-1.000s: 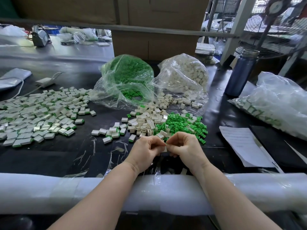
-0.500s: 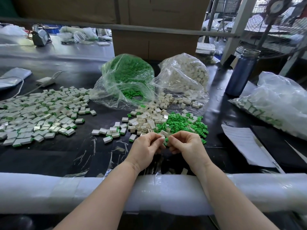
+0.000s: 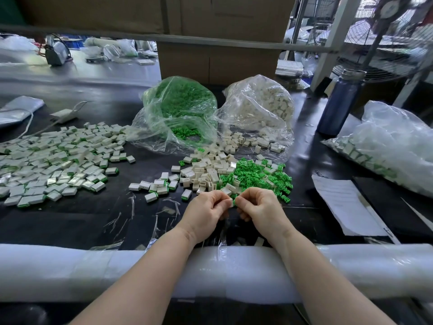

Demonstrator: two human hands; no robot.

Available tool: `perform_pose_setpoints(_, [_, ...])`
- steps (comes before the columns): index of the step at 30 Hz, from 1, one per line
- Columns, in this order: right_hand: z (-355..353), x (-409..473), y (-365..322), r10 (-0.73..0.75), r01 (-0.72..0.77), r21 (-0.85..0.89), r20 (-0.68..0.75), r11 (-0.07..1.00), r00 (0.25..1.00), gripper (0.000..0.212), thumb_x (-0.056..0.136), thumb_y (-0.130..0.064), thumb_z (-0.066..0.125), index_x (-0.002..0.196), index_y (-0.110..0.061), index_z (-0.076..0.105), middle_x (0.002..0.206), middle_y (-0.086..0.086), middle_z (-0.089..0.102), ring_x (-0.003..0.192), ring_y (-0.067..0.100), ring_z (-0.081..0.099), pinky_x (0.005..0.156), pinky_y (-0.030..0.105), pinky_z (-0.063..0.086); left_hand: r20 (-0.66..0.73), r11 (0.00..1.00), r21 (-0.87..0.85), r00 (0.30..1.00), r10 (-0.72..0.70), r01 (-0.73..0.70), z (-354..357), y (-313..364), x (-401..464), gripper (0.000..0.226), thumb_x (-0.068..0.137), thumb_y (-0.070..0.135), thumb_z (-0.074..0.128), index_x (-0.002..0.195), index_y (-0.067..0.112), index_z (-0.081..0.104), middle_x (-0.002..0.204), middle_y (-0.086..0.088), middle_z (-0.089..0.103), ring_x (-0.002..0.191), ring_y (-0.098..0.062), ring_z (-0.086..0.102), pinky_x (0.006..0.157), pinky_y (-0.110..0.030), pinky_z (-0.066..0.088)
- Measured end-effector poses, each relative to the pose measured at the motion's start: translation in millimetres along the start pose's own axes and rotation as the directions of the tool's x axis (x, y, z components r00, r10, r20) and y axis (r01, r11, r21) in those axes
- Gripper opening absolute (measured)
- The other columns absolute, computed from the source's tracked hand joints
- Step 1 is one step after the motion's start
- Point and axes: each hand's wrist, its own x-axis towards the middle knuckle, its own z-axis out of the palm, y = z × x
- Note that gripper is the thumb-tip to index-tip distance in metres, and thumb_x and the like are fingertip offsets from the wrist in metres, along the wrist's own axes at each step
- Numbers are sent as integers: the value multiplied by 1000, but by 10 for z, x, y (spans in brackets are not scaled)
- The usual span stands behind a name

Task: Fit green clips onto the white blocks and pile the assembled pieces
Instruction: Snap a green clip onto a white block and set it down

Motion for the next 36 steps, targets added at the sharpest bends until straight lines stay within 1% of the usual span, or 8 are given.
perform_pose_setpoints(5, [7, -1, -10, 5, -5, -4, -2, 1000, 1000, 24, 88, -3, 60, 66, -14, 58, 56, 1, 55, 43, 0, 49, 47, 16, 45, 11, 999, 37, 1000, -1, 0, -1, 14, -18, 12, 91, 21, 57, 84, 18, 65, 73, 0, 62, 72, -17, 55, 81, -43, 49])
perform_pose_setpoints(9, [-17, -15, -20, -10, 10, -10, 26, 1000, 1000, 22, 87, -2, 60, 68, -11, 58, 57, 2, 54, 44, 1, 49, 48, 16, 45, 11, 999, 49, 1000, -6, 6, -9, 24, -22, 12, 91, 21, 57, 85, 18, 66, 78, -4, 65, 78, -22, 59, 83, -44, 48])
perform_pose_setpoints(13, [-6, -5, -12, 6, -6, -22, 13, 1000, 1000, 24, 87, -3, 60, 65, -13, 58, 56, 2, 54, 45, 4, 48, 49, 18, 44, 18, 998, 55, 1000, -14, 13, 0, 15, -22, 13, 91, 20, 56, 88, 13, 67, 85, -11, 67, 84, -28, 61, 85, -44, 48])
perform_pose_setpoints(17, [5, -4, -1, 12, -12, -37, 4, 999, 1000, 26, 86, -4, 61, 63, -14, 57, 53, -1, 53, 44, 4, 48, 47, 17, 43, 19, 995, 95, 1000, -7, 6, 12, 13, -23, 15, 92, 21, 56, 92, 11, 67, 90, -12, 67, 89, -28, 60, 86, -43, 47])
perform_pose_setpoints(25, [-1, -10, 4, -6, 8, -60, 34, 998, 999, 25, 84, -6, 64, 62, -17, 59, 52, -4, 54, 45, 5, 48, 48, 18, 43, 31, 989, 147, 999, 12, -16, 13, 23, -20, 14, 92, 21, 56, 89, 13, 67, 87, -8, 67, 85, -25, 60, 83, -40, 47])
perform_pose_setpoints(27, [5, -6, 4, -4, 4, -29, 4, 1000, 1000, 24, 83, -6, 65, 62, -16, 61, 51, -5, 55, 44, 3, 50, 46, 16, 43, 29, 993, 117, 999, 21, -25, 18, 19, -17, 15, 92, 21, 56, 91, 11, 67, 86, -10, 68, 85, -27, 61, 83, -43, 47])
perform_pose_setpoints(32, [-4, 3, 4, 1, 8, 153, -59, 988, 998, 15, 82, -3, 66, 68, -7, 63, 50, -4, 60, 43, 4, 54, 45, 15, 44, -5, 999, -20, 999, 34, -34, 23, 41, -28, 15, 91, 20, 56, 91, 11, 69, 85, -13, 69, 84, -31, 63, 82, -47, 50])
perform_pose_setpoints(36, [-9, 0, 8, -15, 23, 169, -47, 985, 999, 15, 82, -3, 67, 68, -8, 64, 52, -3, 61, 44, 5, 55, 46, 16, 46, -63, 998, -58, 997, 35, -38, 16, 63, -38, 11, 88, 16, 61, 87, 18, 71, 86, -6, 72, 85, -23, 66, 83, -35, 52])
